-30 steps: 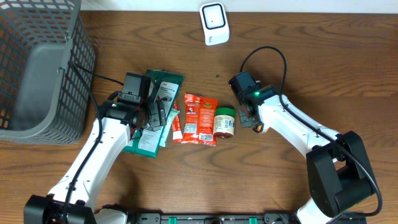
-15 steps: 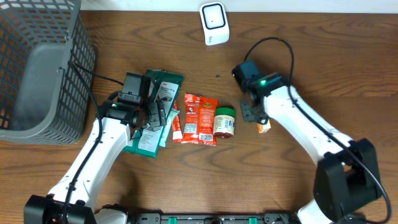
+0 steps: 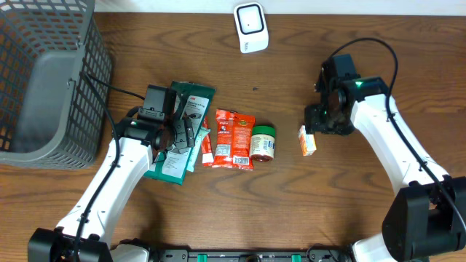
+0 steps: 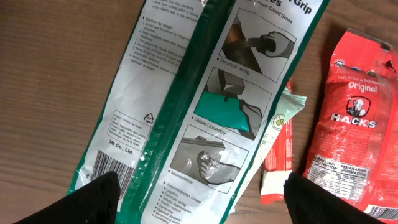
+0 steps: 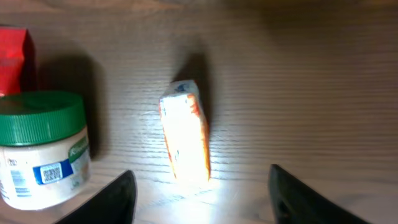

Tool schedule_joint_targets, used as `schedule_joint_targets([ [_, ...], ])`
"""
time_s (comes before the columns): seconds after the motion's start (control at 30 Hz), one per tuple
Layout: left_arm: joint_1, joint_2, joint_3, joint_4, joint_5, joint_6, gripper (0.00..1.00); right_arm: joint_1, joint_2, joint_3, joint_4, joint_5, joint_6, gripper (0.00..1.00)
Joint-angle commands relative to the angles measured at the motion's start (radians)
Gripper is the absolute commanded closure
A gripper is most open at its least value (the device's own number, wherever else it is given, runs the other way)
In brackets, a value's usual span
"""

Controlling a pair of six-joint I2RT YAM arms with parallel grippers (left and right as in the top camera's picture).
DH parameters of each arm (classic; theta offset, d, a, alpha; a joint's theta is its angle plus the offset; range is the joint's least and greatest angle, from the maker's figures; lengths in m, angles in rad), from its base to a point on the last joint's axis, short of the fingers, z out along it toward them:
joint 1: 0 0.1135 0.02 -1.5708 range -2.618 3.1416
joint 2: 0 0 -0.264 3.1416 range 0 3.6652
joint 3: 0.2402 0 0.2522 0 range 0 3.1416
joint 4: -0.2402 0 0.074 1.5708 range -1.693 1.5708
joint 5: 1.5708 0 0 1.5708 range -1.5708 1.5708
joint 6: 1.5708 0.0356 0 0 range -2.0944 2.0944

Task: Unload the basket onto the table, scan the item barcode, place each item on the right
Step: 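Lift the Kleenex pack and carry it up toward the scanner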

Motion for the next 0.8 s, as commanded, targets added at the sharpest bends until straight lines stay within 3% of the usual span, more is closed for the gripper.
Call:
schedule_joint_targets([
  [0.0,0.001,0.004,-0.010,0.000,-0.005,0.002,0.15,0.005,-0.003,-0.071,0.056,-0.074,-0.050,0.43],
  [0.33,0.001,0.004,-0.010,0.000,-0.005,0.002,0.15,0.017,-0.003,-0.231,0.282,-0.052,-0.057,0.53],
  [0.57,0.001,0.004,-0.010,0.000,-0.005,0.002,0.15,0.017,-0.003,-0.274,0.333,-0.056,-0.057,0.62],
  [0.77,0.001,0.004,-0.010,-0.001,-0.005,0.002,0.15,0.017,-0.003,-0.276,0.333,-0.055,-0.057,0.79],
])
